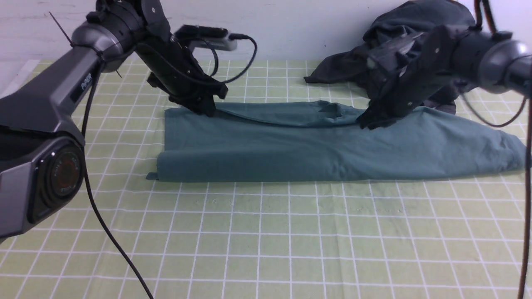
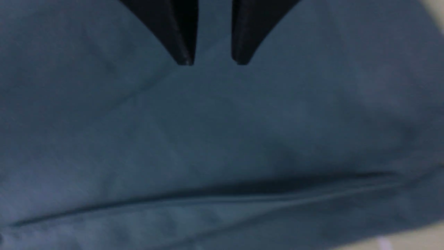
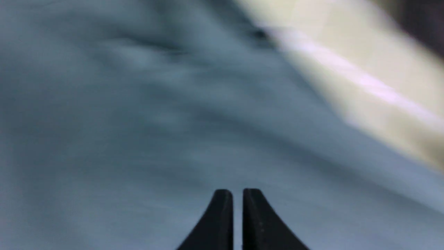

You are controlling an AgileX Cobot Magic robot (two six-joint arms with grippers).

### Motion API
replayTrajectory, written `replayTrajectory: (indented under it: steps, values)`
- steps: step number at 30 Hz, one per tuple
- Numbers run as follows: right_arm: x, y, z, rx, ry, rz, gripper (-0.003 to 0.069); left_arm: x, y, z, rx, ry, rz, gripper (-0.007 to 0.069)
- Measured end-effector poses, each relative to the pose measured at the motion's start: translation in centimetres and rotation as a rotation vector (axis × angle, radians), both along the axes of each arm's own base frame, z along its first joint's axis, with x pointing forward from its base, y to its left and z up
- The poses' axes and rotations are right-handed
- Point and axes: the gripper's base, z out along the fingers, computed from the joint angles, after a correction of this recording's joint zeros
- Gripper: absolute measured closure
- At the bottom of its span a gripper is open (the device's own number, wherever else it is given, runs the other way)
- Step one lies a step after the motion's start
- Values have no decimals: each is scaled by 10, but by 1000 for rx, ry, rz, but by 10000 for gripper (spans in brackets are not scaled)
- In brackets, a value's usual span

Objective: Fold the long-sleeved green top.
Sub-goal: Use both arms to drag the lower edge of the fabric forward and fold it over the upper edge, then use the right arm to clamp the right edge of the fabric

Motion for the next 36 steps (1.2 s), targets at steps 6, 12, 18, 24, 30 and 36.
replayTrajectory:
  steps: [6,12,18,24,30,36]
  values:
    - [21,19,-33,104,-184,46,670,-7,-26,-14,14,36,-94,622]
    - [50,-4,-34,177,-459,-253,659,-12,-41,-15,44,33,-133,625]
    - [52,-49,0,224,-455,-331,590,-11,-39,-16,85,27,-127,625]
    - [13,-103,77,228,-238,-306,490,-13,-38,-7,80,23,-83,625]
    - [-30,-182,95,66,60,-626,467,-21,-35,31,60,-31,-49,625]
    - [-48,-243,42,-26,260,-854,393,-51,-27,81,70,-85,-54,625]
